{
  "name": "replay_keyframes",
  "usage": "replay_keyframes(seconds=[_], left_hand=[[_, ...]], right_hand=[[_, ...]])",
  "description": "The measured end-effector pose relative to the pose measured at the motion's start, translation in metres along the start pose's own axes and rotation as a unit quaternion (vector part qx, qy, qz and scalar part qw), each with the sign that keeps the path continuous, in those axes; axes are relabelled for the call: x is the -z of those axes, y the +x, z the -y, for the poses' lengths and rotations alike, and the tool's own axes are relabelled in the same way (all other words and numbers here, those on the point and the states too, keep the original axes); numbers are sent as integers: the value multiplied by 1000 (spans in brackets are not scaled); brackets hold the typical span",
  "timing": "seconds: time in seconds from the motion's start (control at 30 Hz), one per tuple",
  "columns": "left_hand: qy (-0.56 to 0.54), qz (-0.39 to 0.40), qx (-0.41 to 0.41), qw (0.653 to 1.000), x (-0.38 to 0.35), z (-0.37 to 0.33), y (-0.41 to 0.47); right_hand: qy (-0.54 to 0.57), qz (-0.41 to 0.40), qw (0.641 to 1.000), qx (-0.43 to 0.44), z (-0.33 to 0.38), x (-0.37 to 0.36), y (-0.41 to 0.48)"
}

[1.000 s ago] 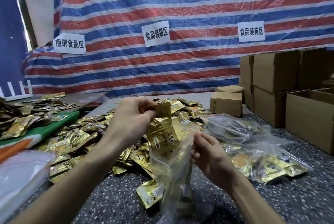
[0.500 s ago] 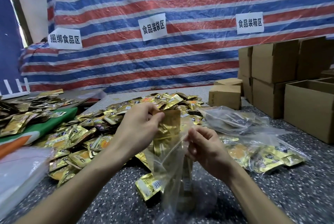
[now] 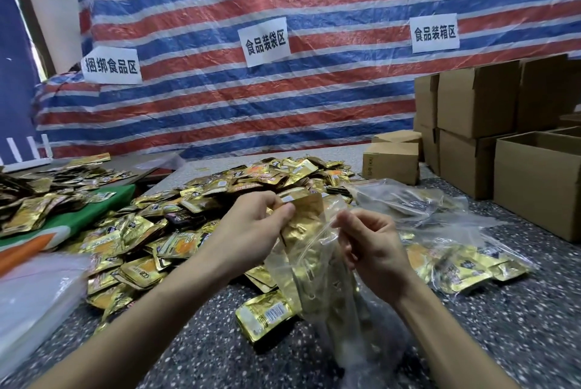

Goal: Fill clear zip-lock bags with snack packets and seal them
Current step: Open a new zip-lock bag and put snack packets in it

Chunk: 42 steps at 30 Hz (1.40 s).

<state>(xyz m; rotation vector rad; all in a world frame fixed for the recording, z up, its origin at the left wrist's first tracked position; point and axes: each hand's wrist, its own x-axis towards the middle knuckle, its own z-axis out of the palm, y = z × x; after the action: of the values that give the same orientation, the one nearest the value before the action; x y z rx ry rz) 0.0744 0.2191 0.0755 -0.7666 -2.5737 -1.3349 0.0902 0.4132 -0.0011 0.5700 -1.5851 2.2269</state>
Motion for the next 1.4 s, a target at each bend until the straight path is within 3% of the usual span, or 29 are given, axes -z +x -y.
replay_keyframes(seconds=[0.13, 0.23, 0.37, 0.6, 0.77, 0.93, 1.13, 1.27, 1.4], left_hand=[[-68, 37, 24, 997, -2, -3, -4], [-83, 86, 41, 992, -5, -5, -7], [48, 23, -57, 997, 0, -8, -5], [52, -3, -147, 988, 14, -14, -4], [44, 57, -177, 982, 31, -8, -11], [157, 142, -254, 944, 47, -11, -13], [132, 161, -211, 955, 61, -17, -15], [107, 140, -182, 967, 63, -17, -19], [101, 131, -194, 967, 62, -19, -23]], right_hand=[[-3, -25, 1000, 18, 1, 2, 0], [-79, -48, 991, 95, 0, 0, -1], [-149, -65, 978, 133, -1, 1, 2], [-78, -23, 993, 82, 1, 4, 1], [-81, -1, 995, 65, 9, 6, -2], [-115, -47, 983, 133, 15, 1, -6], [-93, -71, 984, 136, 38, -6, -17], [-220, 0, 968, 117, 60, -4, -20], [-405, 114, 894, 153, 91, -10, -22]])
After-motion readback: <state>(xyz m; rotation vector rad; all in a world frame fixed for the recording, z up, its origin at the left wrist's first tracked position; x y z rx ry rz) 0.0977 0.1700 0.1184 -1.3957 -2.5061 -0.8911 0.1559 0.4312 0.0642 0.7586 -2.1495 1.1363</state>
